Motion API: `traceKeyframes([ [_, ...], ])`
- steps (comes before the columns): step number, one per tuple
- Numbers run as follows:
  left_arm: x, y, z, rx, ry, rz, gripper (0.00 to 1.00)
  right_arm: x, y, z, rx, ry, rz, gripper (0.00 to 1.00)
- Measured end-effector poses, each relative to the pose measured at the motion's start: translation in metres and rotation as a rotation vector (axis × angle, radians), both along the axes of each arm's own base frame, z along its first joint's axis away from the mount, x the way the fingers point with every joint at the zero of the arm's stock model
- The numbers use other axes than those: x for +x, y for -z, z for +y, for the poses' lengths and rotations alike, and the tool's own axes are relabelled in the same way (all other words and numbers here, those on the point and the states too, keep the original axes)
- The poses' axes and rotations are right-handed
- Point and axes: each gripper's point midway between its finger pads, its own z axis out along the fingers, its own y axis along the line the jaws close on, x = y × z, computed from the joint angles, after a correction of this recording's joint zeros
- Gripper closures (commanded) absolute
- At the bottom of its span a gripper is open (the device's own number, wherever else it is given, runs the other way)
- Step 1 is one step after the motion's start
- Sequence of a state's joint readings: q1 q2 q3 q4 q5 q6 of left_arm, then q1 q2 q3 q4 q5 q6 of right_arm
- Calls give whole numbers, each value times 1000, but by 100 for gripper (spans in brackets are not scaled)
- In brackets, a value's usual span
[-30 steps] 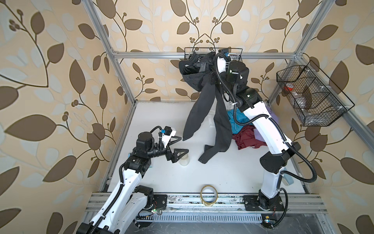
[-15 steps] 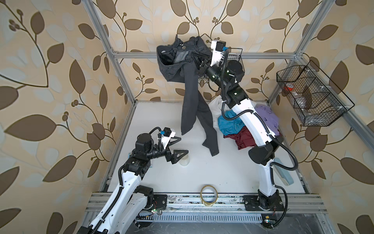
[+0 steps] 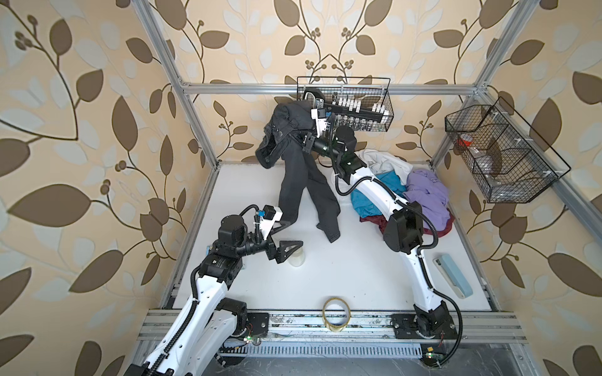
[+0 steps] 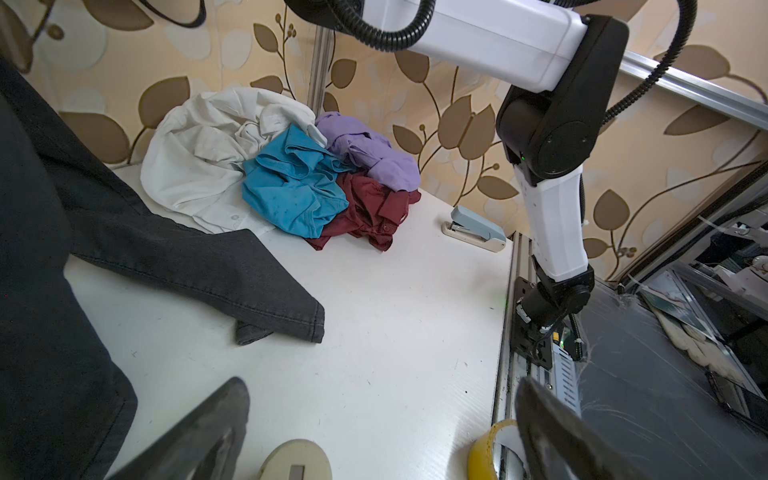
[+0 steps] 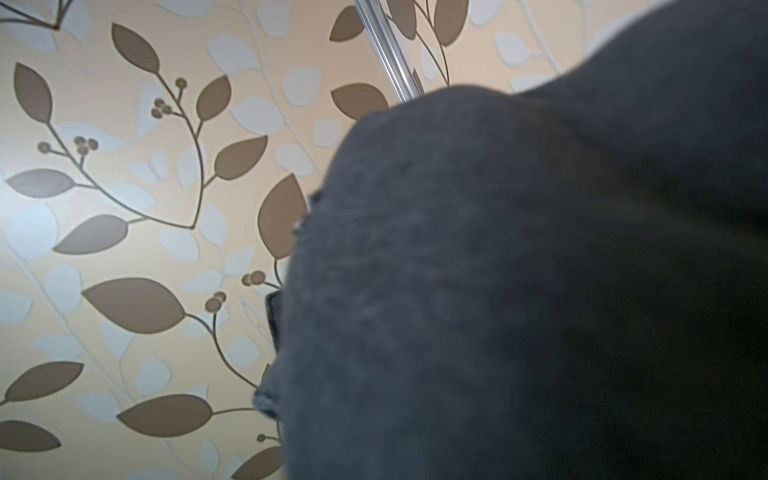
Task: Pick out a specific cloth from the pile
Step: 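Lower the jeans onto the table near the left gripper with the right gripper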
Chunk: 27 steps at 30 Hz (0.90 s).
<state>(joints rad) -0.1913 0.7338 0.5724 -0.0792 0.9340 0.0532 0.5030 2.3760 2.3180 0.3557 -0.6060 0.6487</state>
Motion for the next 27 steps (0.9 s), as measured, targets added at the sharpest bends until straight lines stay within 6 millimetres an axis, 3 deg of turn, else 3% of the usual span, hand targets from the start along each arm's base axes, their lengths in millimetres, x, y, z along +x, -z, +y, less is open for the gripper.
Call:
traceKeyframes([
  [6, 0, 0, 0, 0, -1, 0, 1, 0, 72, -24, -128, -21, 136, 100],
  [11, 0, 0, 0, 0, 0, 0, 1, -9, 148, -44, -290, 15, 278, 100],
  [15, 0, 0, 0, 0, 0, 1, 1, -15, 190, -61, -420, 77, 351, 99],
  [18, 0, 1, 0, 1, 0, 2, 1, -17, 211, -75, -510, 121, 382, 91],
  [21, 0, 1, 0, 1, 0, 3, 1, -17, 227, -85, -583, 162, 403, 69],
  [27, 1, 2, 0, 2, -1, 9, 1, -25, 259, -101, -697, 191, 464, 51],
])
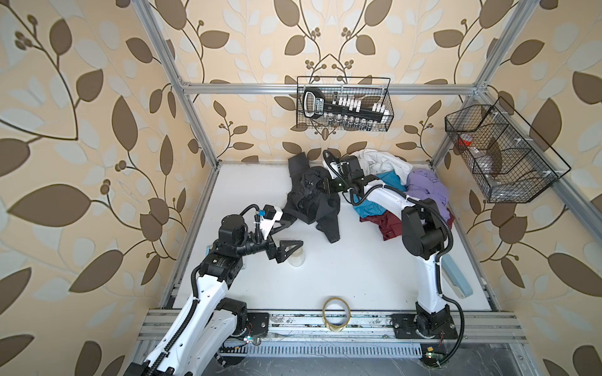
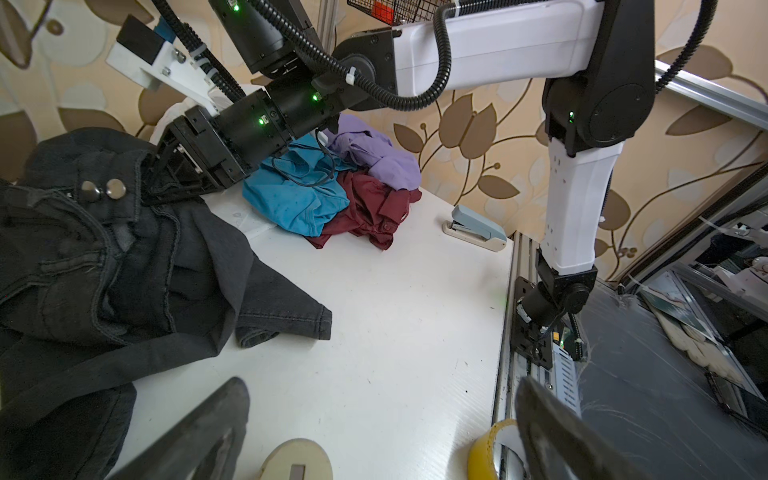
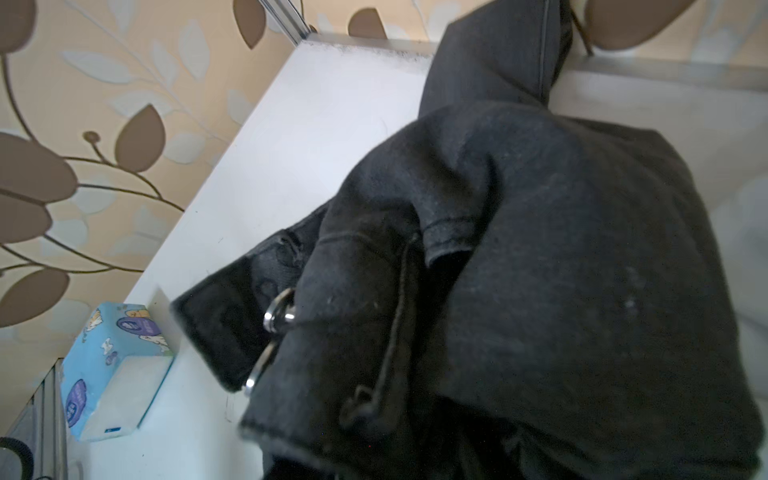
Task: Pick out a specific cloth from the pile
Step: 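Lower the jeans onto the table near the left gripper with the right gripper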
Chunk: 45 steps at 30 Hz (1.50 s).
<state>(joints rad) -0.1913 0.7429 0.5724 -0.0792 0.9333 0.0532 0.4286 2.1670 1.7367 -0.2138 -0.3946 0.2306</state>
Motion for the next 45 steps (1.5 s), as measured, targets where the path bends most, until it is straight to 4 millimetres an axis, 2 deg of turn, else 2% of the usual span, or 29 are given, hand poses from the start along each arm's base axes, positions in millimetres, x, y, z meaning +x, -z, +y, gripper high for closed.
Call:
traceKeyframes([
  [4, 0, 1, 0, 1, 0, 3, 1, -6, 25, -3, -38, -4, 54, 48],
  [8, 1, 1, 0, 1, 0, 4, 1, -11, 62, 1, -67, -15, 119, 50],
  [12, 1, 2, 0, 1, 0, 7, 1, -14, 92, 24, -84, -60, 165, 53],
  [16, 2, 3, 0, 3, 0, 15, 1, -9, 90, 71, -50, -132, 138, 57],
  [20, 2, 4, 0, 4, -1, 18, 1, -12, 90, 111, -8, -201, 122, 57],
  [25, 3, 5, 0, 5, -1, 20, 1, -19, 89, 143, 47, -269, 121, 55],
  [33, 4, 7, 0, 7, -3, 28, 1, -26, 87, 164, 169, -328, 154, 55],
  [35, 4, 6, 0, 7, -3, 28, 1, -28, 87, 168, 199, -348, 161, 53],
  [45, 4, 7, 0, 7, -3, 28, 1, -40, 86, 176, 242, -428, 165, 50],
])
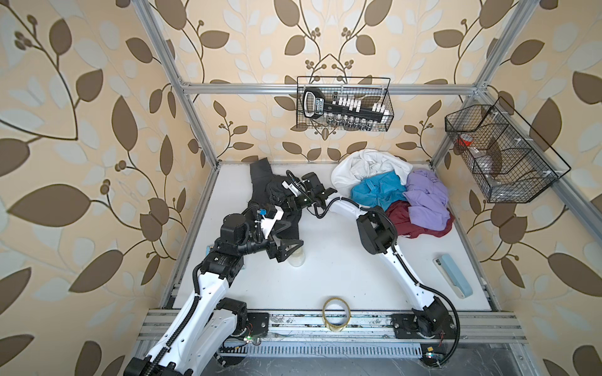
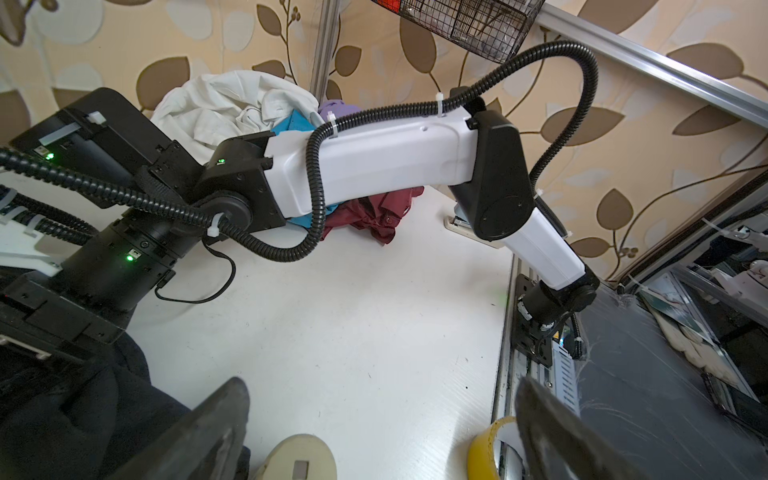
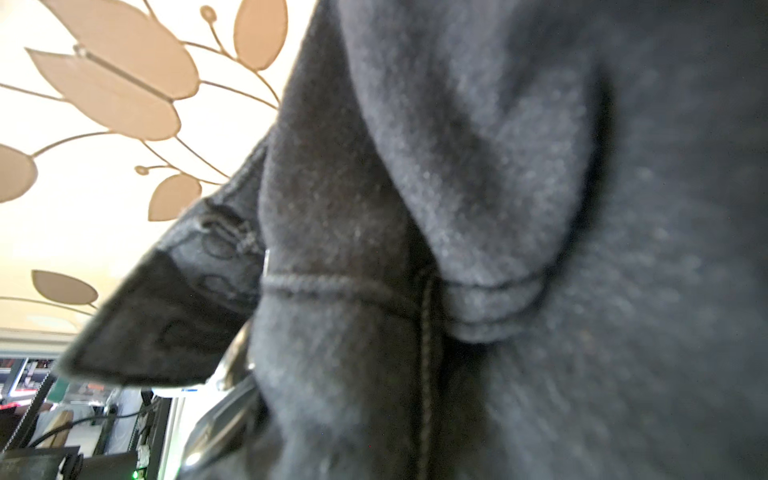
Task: Pick out a specific cloth from the pile
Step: 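Lower the jeans onto the table near the left gripper with the right gripper, then open the right gripper to release the jeans and pull back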
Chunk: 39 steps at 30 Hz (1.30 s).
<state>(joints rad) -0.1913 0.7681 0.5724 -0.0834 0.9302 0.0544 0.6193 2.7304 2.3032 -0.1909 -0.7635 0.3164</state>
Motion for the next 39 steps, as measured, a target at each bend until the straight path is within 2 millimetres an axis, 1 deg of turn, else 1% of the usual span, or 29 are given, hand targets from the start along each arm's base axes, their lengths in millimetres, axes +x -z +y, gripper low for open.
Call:
traceKeyframes([
  [1, 0, 0, 0, 0, 0, 0, 1, -1, 0, 0, 1, -6, -2, 47],
  [3, 0, 0, 0, 0, 0, 0, 1, -3, 0, 1, 2, -19, -9, 36],
  [5, 0, 0, 0, 0, 0, 0, 1, -5, 0, 1, 2, -33, -16, 23],
  [7, 0, 0, 0, 0, 0, -1, 1, -8, -4, 2, 4, -47, -30, 13],
  [8, 0, -1, 0, -1, 0, -3, 1, -11, -6, 2, -1, -48, -33, 5],
  [9, 0, -1, 0, -1, -1, -5, 1, -12, -8, 2, -6, -50, -39, 2],
  [10, -1, -2, 0, -1, -1, -7, 1, -15, -10, 2, -14, -52, -45, 0],
  [13, -1, -3, 0, -2, -2, -12, 1, -18, -17, -2, -47, -37, -66, 0],
  [18, -2, -4, 1, -2, -6, -21, 1, -16, -27, -14, -119, 4, -87, 0],
  [22, -2, -6, 1, -3, -8, -29, 1, -15, -35, -27, -185, 41, -99, 0],
  [24, -2, -6, 2, -1, -14, -31, 1, -17, -39, -38, -221, 63, -100, 1],
  [28, -2, -7, 2, 0, -19, -36, 1, -23, -49, -71, -312, 131, -85, 0],
  [30, -1, -7, 3, 1, -22, -36, 1, -27, -55, -93, -351, 170, -82, 0],
  [33, -1, -7, 3, 2, -24, -35, 1, -41, -69, -135, -404, 234, -75, 1],
  [36, 1, -5, 3, 8, -33, -32, 1, -53, -96, -180, -429, 313, -101, 1],
  [39, 6, 0, 3, 26, -61, -21, 1, -62, -139, -228, -412, 416, -163, 0],
])
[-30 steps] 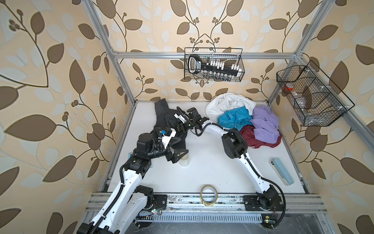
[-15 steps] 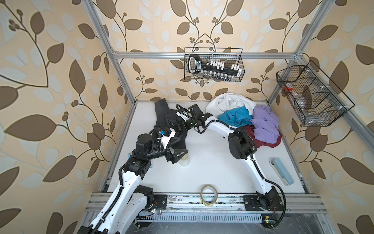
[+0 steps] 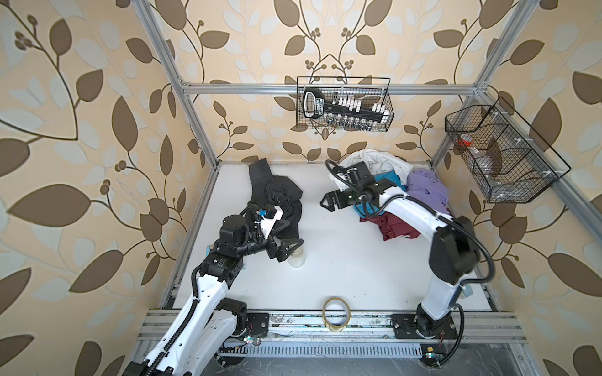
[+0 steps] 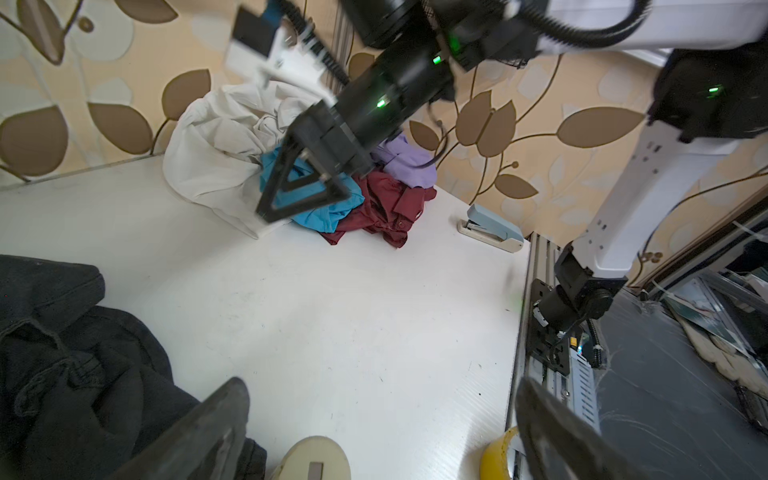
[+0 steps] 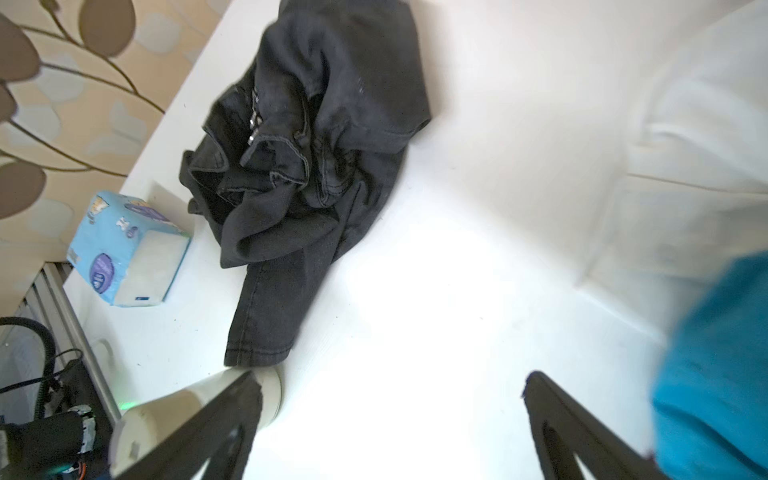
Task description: Pick out a specific cloth from the pile
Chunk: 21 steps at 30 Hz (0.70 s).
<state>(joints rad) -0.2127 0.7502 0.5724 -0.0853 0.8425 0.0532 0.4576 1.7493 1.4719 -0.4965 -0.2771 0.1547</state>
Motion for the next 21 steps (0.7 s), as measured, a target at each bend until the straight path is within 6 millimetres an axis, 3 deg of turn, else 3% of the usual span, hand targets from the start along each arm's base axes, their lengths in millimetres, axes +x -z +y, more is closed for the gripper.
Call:
traceKeyframes([
  [4, 23, 14, 10, 61, -143, 24, 1, -11, -55, -76, 33, 158, -147, 0],
  [6, 38, 23, 21, 97, -248, 43, 1, -19, -66, -112, 36, 247, -204, 1],
  [9, 63, 42, 46, 168, -449, 88, 1, -32, -57, -159, 17, 383, -244, 0],
  [11, 78, 56, 69, 226, -597, 118, 1, -42, -38, -185, -15, 461, -258, 0],
  [16, 98, 83, 127, 358, -934, 108, 1, -59, -9, -217, -127, 549, -362, 0],
  [21, 90, 114, 165, 446, -1120, 69, 1, -59, 0, -242, -207, 635, -515, 0],
])
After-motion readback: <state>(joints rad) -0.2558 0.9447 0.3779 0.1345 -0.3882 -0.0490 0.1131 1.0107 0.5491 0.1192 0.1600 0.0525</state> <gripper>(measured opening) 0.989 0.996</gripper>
